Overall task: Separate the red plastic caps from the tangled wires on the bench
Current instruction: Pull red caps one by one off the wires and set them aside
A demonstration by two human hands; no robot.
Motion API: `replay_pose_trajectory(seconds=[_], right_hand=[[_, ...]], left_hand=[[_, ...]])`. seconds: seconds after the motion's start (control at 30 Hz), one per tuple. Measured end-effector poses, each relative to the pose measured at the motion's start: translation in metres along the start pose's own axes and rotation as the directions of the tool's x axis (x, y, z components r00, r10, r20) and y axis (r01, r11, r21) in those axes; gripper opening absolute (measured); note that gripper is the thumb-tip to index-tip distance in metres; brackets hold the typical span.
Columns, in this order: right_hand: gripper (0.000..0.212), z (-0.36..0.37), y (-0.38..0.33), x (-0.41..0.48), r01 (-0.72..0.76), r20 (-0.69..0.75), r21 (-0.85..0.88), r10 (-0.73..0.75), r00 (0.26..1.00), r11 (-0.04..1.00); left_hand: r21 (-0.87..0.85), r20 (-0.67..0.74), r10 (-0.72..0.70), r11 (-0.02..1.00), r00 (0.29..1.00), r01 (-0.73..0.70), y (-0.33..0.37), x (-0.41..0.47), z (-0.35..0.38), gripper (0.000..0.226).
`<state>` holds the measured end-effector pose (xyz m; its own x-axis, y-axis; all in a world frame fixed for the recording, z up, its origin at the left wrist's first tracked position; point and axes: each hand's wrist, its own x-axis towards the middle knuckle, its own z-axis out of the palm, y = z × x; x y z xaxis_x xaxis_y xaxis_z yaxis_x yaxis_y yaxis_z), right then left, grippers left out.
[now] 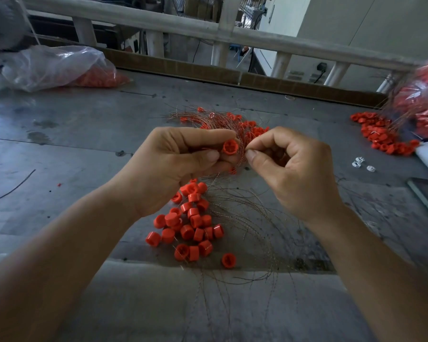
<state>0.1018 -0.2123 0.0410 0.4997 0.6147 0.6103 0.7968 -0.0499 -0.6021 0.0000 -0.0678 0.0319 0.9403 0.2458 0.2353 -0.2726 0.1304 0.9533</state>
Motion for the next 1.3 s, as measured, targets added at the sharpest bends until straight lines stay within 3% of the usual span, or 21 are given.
replay_pose_trajectory(seconds=[0.57, 0.83, 0.97, 1.17, 1.3], right_hand=[[0.009, -0.001, -0.002, 0.0, -0.008, 0.034, -0.01, 0.008, 0.999, 1.0], [0.02, -0.003, -0.006, 0.001, -0.236, 0.224, 0.203, 0.19, 0.956, 0.95], [0.024, 0.002, -0.006, -0.001, -0.279, 0.32, 0.203, 0.206, 0.925, 0.938], [0.022, 0.002, -0.003, 0.001, -0.281, 0.338, 0.244, 0.19, 0.922, 0.928], [0.008, -0.006, 0.012, 0.009, -0.309, 0.356, 0.162, 0.237, 0.904, 0.937]], left_hand=[[0.017, -0.049, 0.018, 1.0, 0.999, -0.017, 0.001, 0.001, 0.001, 0.031], [-0.135, 0.042, -0.008, 0.991, 0.999, 0.013, -0.001, 0.0, 0.001, 0.026], [-0.15, 0.097, -0.043, 0.987, 0.994, 0.057, -0.005, 0.0, 0.003, 0.024], [-0.182, 0.122, -0.059, 0.98, 0.991, 0.08, -0.005, 0.001, 0.001, 0.019], [-0.215, 0.059, -0.075, 0.973, 0.995, 0.086, -0.006, 0.002, 0.0, 0.021]])
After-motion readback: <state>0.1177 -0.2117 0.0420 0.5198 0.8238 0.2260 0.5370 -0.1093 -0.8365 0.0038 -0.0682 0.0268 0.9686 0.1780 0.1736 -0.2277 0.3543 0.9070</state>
